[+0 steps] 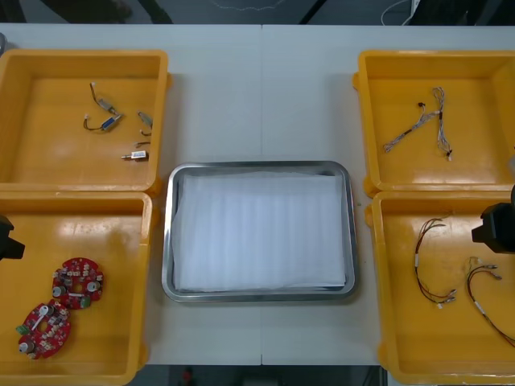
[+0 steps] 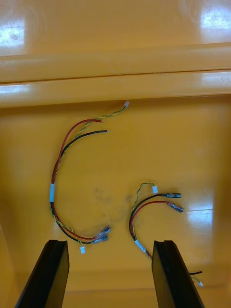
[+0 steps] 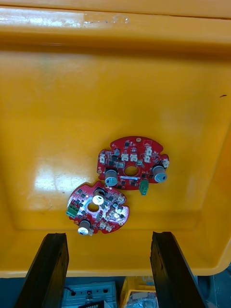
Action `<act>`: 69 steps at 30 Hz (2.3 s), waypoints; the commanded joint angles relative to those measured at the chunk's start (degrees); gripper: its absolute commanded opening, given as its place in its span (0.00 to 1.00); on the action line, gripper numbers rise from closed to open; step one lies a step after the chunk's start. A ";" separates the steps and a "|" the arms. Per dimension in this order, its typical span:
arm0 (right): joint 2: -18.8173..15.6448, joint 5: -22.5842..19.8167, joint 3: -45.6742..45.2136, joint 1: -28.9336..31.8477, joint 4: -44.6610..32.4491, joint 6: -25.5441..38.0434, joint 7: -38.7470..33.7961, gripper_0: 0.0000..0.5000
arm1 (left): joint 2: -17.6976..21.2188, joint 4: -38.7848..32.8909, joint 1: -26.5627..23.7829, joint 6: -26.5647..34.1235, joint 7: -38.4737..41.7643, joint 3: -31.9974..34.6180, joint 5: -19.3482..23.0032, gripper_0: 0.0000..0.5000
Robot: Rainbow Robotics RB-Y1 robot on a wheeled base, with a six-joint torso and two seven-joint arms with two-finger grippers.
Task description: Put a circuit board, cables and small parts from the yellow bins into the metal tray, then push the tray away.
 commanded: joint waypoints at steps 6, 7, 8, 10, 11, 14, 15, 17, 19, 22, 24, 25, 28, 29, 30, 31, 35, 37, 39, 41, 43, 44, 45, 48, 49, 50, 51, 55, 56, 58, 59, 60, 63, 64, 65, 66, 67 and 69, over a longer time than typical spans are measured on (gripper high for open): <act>-1.31 -1.54 -3.66 2.72 -1.39 0.16 2.52 1.00 | 2.59 -0.76 5.13 -7.07 -8.70 -0.24 -1.52 1.00; -1.31 -1.63 -3.92 2.99 -1.48 0.16 2.70 1.00 | 2.68 -0.76 5.74 -7.95 -9.23 -0.15 -1.61 1.00; -1.39 -1.89 -4.27 3.42 -1.92 0.16 2.96 1.00 | 2.94 -0.76 6.97 -9.70 -10.28 -0.15 -1.96 1.00; -1.75 -2.33 -4.80 4.57 -2.97 0.16 3.49 1.00 | 3.38 -0.76 9.44 -12.60 -11.95 -0.24 -2.49 1.00; -2.10 -2.59 -4.89 5.27 -3.68 0.16 3.84 1.00 | 3.56 -0.76 10.84 -14.01 -12.30 -0.24 -2.67 1.00; -2.89 -3.12 -5.15 7.20 -5.35 0.16 4.55 1.00 | 4.09 -0.67 13.57 -17.09 -12.92 -0.67 -2.93 1.00; -3.15 -3.38 -5.15 8.17 -5.87 0.16 4.90 1.00 | 4.35 -0.76 14.45 -18.32 -13.27 -1.20 -3.46 1.00; -3.50 -3.82 -5.33 9.75 -6.40 0.16 5.43 1.00 | 4.97 -0.67 16.12 -20.60 -13.62 -2.17 -4.51 1.00; -3.94 -4.97 -5.77 11.25 -6.75 0.16 5.95 1.00 | 5.32 -0.67 17.61 -23.06 -13.80 -3.22 -5.74 1.00; -4.56 -7.60 -6.47 13.53 -6.75 -1.30 6.92 1.00 | 5.76 -0.41 19.72 -26.40 -13.88 -4.72 -7.06 1.00; -5.00 -8.83 -6.47 15.03 -6.75 -2.88 7.89 1.00 | 5.76 -0.23 20.86 -27.72 -14.06 -5.33 -7.50 1.00; -5.09 -8.92 -6.47 15.47 -6.75 -3.23 8.15 1.00 | 5.76 -0.23 21.13 -27.98 -14.06 -5.51 -7.59 1.00; -5.53 -9.18 -6.47 17.31 -6.75 -5.69 12.63 1.00 | 5.76 -0.06 22.27 -29.22 -14.23 -6.83 -8.55 1.00; -5.79 -9.27 -6.56 18.28 -6.75 -6.92 14.13 1.00 | 5.76 0.03 22.71 -30.09 -14.23 -7.44 -8.99 1.00; -6.05 -9.36 -6.56 19.25 -6.75 -8.33 15.27 1.00 | 5.76 0.30 23.15 -31.24 -14.23 -8.15 -9.26 1.00; -6.23 -9.36 -6.56 19.77 -6.75 -9.12 15.88 1.00 | 5.84 0.65 23.41 -31.94 -14.23 -8.59 -9.34 1.00; -7.55 -9.80 -6.29 23.46 -6.75 -14.30 19.40 1.00 | 5.84 3.72 23.94 -37.21 -15.11 -11.40 -9.87 1.00; -8.07 -9.89 -5.85 24.87 -6.75 -16.15 21.25 1.00 | 5.84 4.69 23.85 -38.53 -15.38 -12.19 -10.31 1.00; -8.86 -9.89 -4.89 26.54 -6.75 -18.43 23.62 1.00 | 5.84 5.48 23.85 -39.67 -15.73 -13.24 -10.93 1.00; -9.57 -9.54 -3.92 27.86 -6.75 -20.19 24.76 1.00 | 5.84 5.66 23.94 -39.67 -15.82 -13.59 -11.19 1.00; -10.18 -9.01 -2.78 29.09 -6.66 -22.13 24.85 1.00 | 5.84 5.83 24.03 -40.03 -15.90 -14.03 -11.54 1.00; -10.80 -8.83 -1.99 29.79 -6.58 -23.36 25.02 1.00 | 5.84 6.27 24.03 -40.47 -15.90 -14.47 -11.72 1.00; -11.24 -8.75 -1.20 30.32 -6.31 -24.59 25.02 1.00 | 5.84 6.80 24.03 -41.08 -15.99 -14.91 -11.98 1.00; -12.47 -9.01 0.65 31.02 -4.64 -27.31 25.64 1.00 | 5.93 8.03 24.03 -43.28 -16.17 -16.32 -12.95 1.00; -12.82 -9.10 1.53 31.11 -3.50 -28.45 25.99 1.00 | 5.93 8.38 24.03 -43.81 -16.17 -16.76 -13.39 1.00; -13.00 -9.18 1.97 31.02 -2.97 -28.98 26.17 1.00 | 5.93 8.56 24.03 -44.07 -16.17 -16.93 -13.48 1.00; -13.35 -9.27 2.76 31.02 -1.83 -30.04 26.43 1.00 | 6.02 8.73 24.03 -44.24 -16.26 -17.20 -13.74 1.00; -14.23 -9.45 4.69 31.11 1.25 -33.90 27.93 1.00 | 6.02 8.91 24.11 -44.24 -16.17 -18.08 -14.35 1.00; -14.31 -9.45 4.78 31.11 1.51 -34.25 28.19 1.00 | 6.02 8.82 24.20 -44.24 -16.17 -18.08 -14.27 1.00; -14.58 -9.45 5.40 31.02 2.48 -35.40 29.07 1.00 | 6.02 8.91 24.38 -44.51 -16.17 -18.34 -14.35 1.00; -14.75 -9.36 5.84 31.11 3.00 -36.28 29.51 1.00 | 6.02 8.91 24.55 -44.68 -16.17 -18.52 -14.44 1.00; -14.75 -9.27 6.01 31.11 3.18 -36.54 29.59 1.00 | 6.02 9.00 24.55 -44.77 -16.17 -18.60 -14.44 1.00; -15.19 -9.01 7.42 31.02 4.67 -39.18 30.39 1.00 | 6.02 9.61 24.73 -45.74 -16.26 -19.22 -14.53 1.00; -15.28 -8.48 8.30 31.02 5.11 -40.41 30.65 1.00 | 6.02 10.23 24.73 -46.35 -16.26 -19.57 -14.71 1.00; -15.37 -8.22 9.00 31.02 5.73 -41.55 30.74 1.00 | 6.02 10.67 24.73 -47.23 -16.26 -20.01 -14.79 1.00; -15.28 -8.04 9.35 31.02 6.08 -42.16 30.83 1.00 | 6.11 10.84 24.73 -47.76 -16.34 -20.27 -14.97 1.00; -15.37 -7.78 10.05 31.11 6.78 -43.48 31.00 1.00 | 6.11 11.46 24.73 -48.81 -16.26 -20.80 -15.15 1.00; -15.54 -7.34 10.85 31.02 7.66 -45.33 31.35 1.00 | 6.20 12.07 24.73 -50.05 -16.34 -21.42 -15.15 1.00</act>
